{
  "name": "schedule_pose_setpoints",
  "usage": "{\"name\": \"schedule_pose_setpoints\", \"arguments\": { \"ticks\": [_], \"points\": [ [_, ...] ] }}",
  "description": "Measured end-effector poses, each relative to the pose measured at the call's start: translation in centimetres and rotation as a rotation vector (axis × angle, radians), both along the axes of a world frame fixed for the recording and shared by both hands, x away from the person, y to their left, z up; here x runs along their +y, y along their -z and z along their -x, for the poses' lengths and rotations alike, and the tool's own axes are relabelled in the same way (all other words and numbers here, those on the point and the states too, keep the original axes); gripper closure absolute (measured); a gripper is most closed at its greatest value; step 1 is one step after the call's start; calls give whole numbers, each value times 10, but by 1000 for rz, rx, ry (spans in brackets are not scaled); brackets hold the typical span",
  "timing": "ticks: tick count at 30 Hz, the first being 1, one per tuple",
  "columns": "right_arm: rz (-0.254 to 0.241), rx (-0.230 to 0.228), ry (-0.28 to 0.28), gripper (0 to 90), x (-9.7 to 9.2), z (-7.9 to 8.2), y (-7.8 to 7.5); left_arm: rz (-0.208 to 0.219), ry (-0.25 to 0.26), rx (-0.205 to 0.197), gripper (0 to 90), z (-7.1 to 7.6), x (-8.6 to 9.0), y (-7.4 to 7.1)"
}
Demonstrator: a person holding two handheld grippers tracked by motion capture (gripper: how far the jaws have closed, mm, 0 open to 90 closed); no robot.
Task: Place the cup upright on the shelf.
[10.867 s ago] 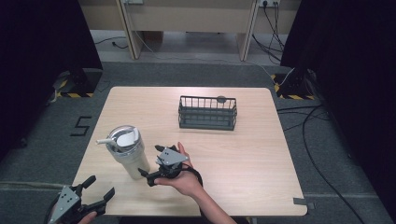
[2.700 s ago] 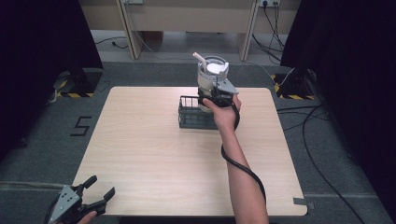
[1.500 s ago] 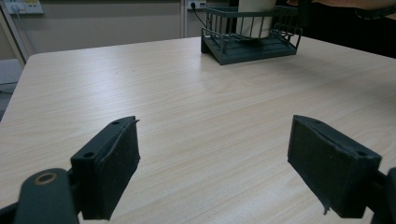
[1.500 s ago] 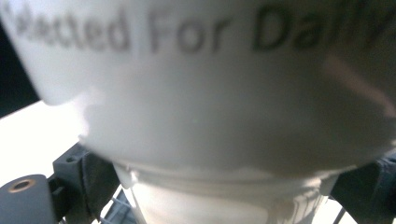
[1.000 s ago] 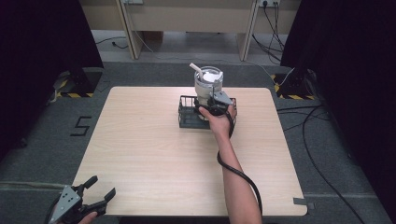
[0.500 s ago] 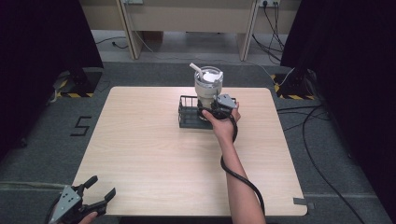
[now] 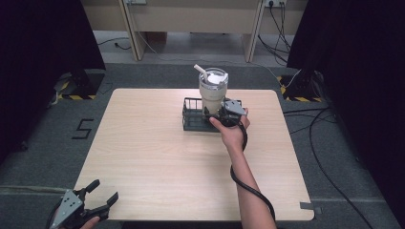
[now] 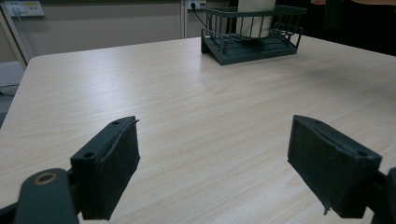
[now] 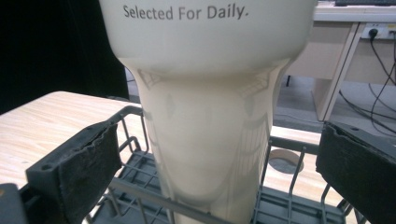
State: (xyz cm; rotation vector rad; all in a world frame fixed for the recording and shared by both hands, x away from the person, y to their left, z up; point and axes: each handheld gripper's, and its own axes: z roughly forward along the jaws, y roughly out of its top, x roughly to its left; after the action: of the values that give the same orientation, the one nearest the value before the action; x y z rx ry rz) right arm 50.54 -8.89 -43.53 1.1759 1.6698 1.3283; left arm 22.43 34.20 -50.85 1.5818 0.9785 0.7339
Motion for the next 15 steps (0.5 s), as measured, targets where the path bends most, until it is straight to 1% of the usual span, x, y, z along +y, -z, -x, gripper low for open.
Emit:
{"name": "schedule_pose_setpoints", "arguments": {
  "ticks": [2, 5, 9, 15],
  "points": [
    [4, 2, 0, 4, -2, 3, 0, -1, 0, -1, 159, 0, 0, 0],
    [-5, 3, -6, 4, -4, 7, 1, -1, 0, -1, 159, 0, 0, 0],
    [-4, 0, -6, 5, -8, 13, 4, -2, -1, -4, 159, 0, 0, 0],
    [4, 8, -11, 7, -14, 22, 6, -1, -2, -3, 159, 0, 0, -1]
  ]
}}
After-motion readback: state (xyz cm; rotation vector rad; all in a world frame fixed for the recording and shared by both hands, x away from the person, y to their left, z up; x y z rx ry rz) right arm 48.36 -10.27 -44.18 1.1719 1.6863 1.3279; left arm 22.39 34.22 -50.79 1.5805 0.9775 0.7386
